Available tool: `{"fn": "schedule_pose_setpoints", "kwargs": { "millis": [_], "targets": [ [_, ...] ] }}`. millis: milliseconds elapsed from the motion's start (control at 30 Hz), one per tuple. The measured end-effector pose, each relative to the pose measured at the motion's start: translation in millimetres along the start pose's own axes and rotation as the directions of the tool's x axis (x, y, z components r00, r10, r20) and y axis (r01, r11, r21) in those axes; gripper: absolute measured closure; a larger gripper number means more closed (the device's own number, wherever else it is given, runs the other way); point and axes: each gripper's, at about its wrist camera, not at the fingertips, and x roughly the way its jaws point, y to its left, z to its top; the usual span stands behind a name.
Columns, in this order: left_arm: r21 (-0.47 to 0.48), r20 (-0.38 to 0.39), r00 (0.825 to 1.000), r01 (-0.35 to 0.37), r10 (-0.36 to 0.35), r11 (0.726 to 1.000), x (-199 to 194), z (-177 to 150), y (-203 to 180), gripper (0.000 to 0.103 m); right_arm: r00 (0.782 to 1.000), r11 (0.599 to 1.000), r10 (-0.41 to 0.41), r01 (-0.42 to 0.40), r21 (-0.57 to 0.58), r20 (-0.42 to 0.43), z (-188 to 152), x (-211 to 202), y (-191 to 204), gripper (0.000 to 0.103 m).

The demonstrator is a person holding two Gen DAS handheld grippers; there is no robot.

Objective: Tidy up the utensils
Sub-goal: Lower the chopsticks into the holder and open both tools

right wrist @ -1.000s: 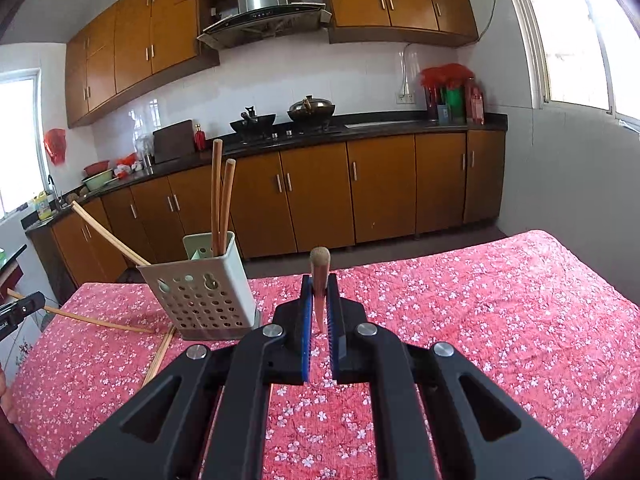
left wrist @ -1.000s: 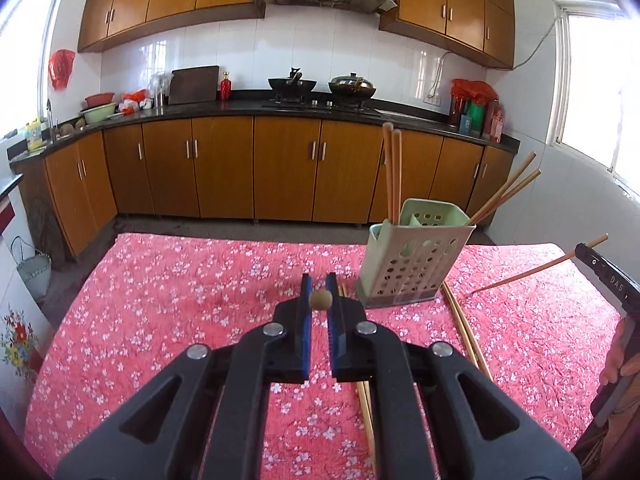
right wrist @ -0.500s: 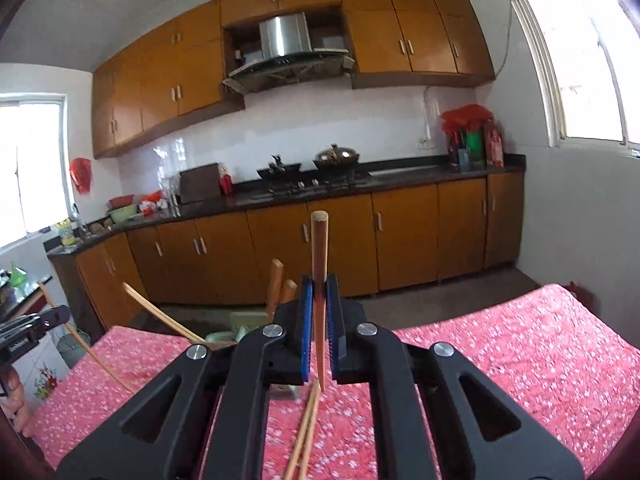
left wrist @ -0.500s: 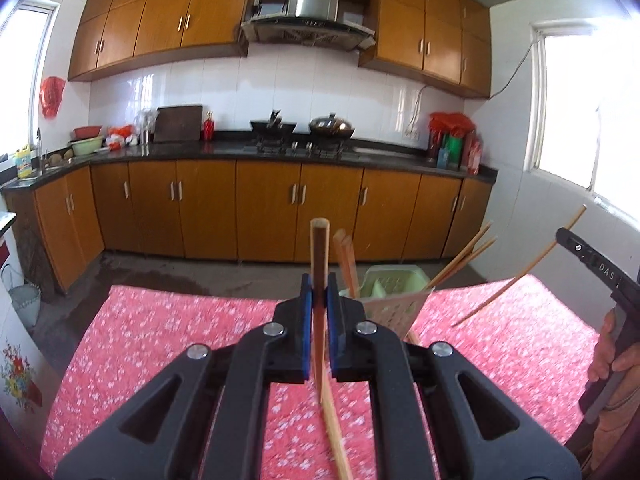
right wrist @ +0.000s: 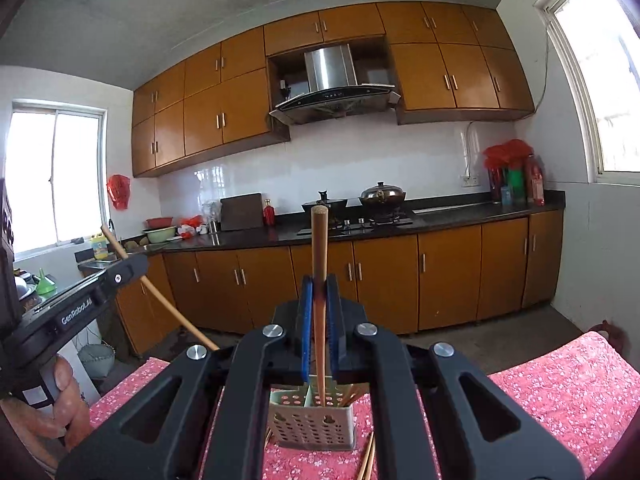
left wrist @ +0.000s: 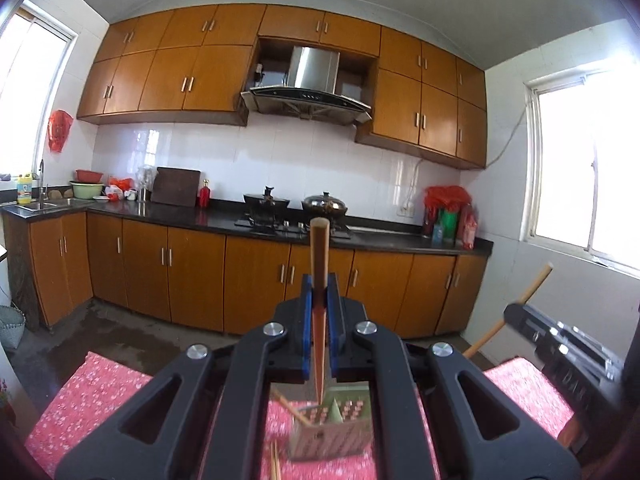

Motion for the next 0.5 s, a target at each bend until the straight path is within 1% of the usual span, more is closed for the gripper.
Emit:
{"fn": "schedule_pose_setpoints", "kwargs": {
  "millis": [33,100,233,333,367,400,433,467,500],
  "targets": [
    [-0.005,-0.005,1.000,-0.007,0.007,1.000,9.9,-3.5,-0.9,0.095,1.000,1.000,-0.002,0.002,0.006,-0.011,-1.8,6.6,-1.6,0.096],
    [-0.016,-0.025,1.000,0.000,0.000,1.000,22.3,-9.2,0.2,0.095,0.999,1.000,-0.010,0.010,0.011,-0.034,-9.0,16.4,-0.9,0.096],
    [-0.039,-0.093,0.996,0.001,-0.005,0.999,46.9,-30.0,5.1,0.095,0.996,1.000,-0.010,0.012,0.025,-0.089,-21.0,32.5,-5.4,0.095],
    [-0.052,-0.133,0.991,0.001,-0.008,0.999,56.3,-39.7,10.6,0.095,0.993,0.999,-0.002,0.007,0.038,-0.121,-26.9,37.3,-6.1,0.094],
    [-0.058,-0.139,0.990,0.001,-0.009,0.998,56.8,-41.4,11.3,0.095,0.992,0.999,0.005,0.001,0.044,-0.126,-27.3,37.2,-6.9,0.087],
    [-0.064,-0.142,0.990,-0.001,-0.008,0.998,56.8,-40.9,12.6,0.093,0.992,0.999,0.004,0.002,0.046,-0.124,-26.9,36.3,-6.5,0.082],
    [-0.068,-0.143,0.990,0.002,-0.012,0.998,54.0,-41.4,15.4,0.092,0.994,0.999,-0.006,0.011,0.049,-0.111,-25.1,33.0,-7.3,0.070],
    [-0.071,-0.141,0.990,0.003,-0.013,0.997,51.4,-41.4,17.3,0.091,0.995,0.999,-0.009,0.014,0.051,-0.100,-22.7,29.9,-7.9,0.067],
    [-0.075,-0.138,0.990,0.000,-0.011,0.997,49.6,-39.9,18.7,0.089,0.996,0.998,-0.014,0.018,0.053,-0.087,-19.3,25.4,-9.0,0.067]
  ]
}}
